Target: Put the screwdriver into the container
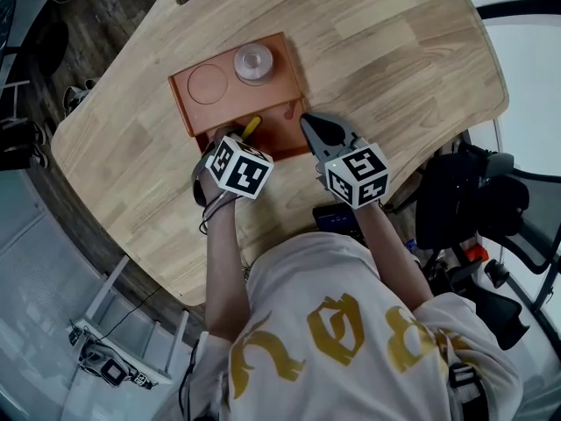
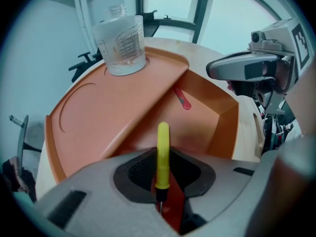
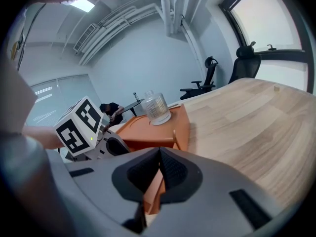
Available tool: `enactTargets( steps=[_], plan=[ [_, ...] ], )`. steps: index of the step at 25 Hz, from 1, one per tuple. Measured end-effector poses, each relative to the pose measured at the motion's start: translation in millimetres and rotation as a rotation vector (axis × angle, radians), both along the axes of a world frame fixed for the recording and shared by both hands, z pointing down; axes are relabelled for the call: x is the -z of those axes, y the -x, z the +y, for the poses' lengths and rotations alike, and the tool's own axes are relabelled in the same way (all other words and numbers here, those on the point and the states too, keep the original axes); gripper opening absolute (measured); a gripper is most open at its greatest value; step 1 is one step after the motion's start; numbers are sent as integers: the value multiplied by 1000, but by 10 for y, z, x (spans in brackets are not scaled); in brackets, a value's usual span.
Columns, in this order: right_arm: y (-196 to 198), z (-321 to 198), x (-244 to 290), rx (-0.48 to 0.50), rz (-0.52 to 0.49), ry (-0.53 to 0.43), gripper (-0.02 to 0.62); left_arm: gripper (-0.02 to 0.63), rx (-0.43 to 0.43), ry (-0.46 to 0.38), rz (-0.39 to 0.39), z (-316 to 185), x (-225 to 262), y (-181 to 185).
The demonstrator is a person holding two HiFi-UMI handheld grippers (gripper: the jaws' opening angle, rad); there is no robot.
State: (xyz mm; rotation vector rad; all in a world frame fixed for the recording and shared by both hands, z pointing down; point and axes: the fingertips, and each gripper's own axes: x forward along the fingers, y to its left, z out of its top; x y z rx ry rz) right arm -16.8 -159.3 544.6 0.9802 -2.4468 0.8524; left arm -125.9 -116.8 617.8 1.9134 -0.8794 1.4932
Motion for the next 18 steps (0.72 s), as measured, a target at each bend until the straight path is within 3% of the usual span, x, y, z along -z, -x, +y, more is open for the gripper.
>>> enactTargets(
  steps=[9, 18],
  plan=[
    [-9, 14, 50, 5, 1, -11, 11, 127, -7, -45, -9, -40, 36, 1],
    [-5, 68, 225, 35, 14, -50, 11, 126, 30, -155, 53, -69, 346, 33]
  ],
)
